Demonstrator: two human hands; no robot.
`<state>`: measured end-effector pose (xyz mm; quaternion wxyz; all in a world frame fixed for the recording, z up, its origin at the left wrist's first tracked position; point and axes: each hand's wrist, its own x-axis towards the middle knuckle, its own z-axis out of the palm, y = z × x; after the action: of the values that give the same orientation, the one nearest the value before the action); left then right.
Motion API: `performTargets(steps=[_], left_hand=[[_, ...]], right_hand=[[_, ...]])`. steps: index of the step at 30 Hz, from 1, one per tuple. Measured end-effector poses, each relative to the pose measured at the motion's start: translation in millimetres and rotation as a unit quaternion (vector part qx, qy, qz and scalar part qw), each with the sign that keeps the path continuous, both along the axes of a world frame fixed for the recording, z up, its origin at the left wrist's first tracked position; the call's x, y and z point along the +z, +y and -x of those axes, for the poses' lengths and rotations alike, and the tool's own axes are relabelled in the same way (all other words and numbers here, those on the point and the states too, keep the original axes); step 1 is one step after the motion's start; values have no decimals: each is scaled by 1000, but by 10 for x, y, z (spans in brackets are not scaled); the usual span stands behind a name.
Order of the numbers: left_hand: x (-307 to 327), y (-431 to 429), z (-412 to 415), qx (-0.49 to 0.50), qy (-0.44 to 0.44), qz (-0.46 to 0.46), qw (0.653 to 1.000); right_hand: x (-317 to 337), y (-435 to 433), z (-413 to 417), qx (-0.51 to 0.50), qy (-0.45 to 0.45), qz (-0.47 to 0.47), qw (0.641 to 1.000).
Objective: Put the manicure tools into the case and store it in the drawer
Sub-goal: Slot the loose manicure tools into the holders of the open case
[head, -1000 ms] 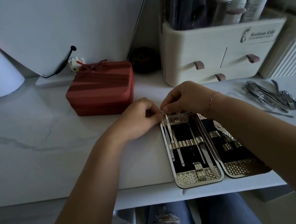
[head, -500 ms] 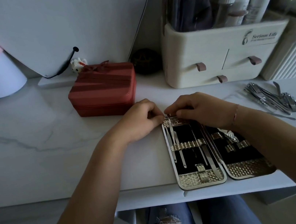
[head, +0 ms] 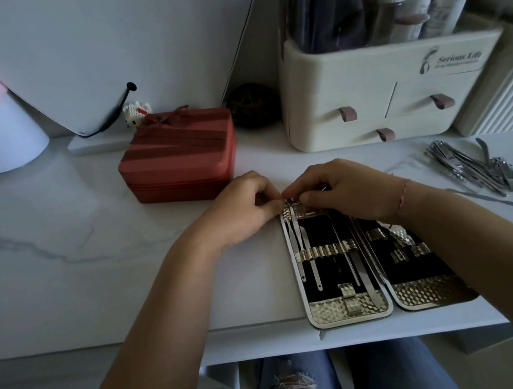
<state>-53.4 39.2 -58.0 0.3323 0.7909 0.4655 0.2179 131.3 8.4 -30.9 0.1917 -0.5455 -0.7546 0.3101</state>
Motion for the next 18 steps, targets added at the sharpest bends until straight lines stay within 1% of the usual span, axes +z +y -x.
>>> performTargets(steps=[3, 8, 10, 13, 18], left_hand=[[12, -15, -7, 6, -6, 4, 1000], [-2, -12, -5, 4, -3, 4, 1000], [-1, -7, -2, 1, -1, 5, 1000], [5, -3, -7, -3, 3, 4, 1000], [0, 4, -8, -4, 4, 0, 1000]], right_hand=[[38, 71, 46, -25, 23, 18, 999], [-20, 73, 47, -51, 33, -1, 998], [-45, 35, 26, -51, 33, -24, 998], [-45, 3, -13, -30, 14, -42, 999], [-39, -61, -66, 36, 1, -59, 998]])
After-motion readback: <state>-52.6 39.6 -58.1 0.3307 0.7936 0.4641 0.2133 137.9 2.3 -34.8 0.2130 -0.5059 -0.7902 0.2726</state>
